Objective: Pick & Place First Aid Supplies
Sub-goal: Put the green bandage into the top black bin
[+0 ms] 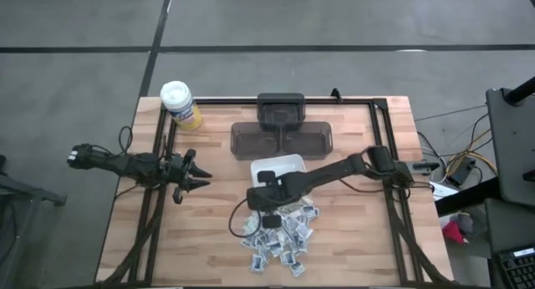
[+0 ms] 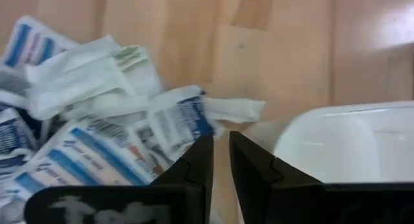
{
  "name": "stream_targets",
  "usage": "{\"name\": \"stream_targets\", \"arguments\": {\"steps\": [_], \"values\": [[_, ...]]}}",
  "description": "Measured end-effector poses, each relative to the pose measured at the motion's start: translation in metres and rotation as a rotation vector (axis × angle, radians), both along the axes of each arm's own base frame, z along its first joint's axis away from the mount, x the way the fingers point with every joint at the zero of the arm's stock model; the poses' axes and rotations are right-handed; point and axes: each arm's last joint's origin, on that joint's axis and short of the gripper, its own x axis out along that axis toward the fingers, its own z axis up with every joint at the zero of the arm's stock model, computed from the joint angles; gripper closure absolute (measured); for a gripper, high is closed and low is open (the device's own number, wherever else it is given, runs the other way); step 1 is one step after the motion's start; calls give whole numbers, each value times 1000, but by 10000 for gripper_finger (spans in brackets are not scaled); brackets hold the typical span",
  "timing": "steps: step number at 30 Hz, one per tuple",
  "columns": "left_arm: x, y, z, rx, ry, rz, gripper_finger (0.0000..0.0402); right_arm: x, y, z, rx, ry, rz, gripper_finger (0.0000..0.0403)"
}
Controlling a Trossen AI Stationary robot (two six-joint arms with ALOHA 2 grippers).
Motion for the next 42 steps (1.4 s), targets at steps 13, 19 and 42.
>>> {"name": "stream_targets", "arguments": {"steps": [13,19,42], "values": [[0,0,0,1,1,-1,287,2,-12,1,-55,-14,-45,355],[0,0,0,-1,1,-1,287,-1,-8,8,30,0,3,355],[0,0,0,0,1,-1,287,-135,35,28,265,375,-200,353]]}}
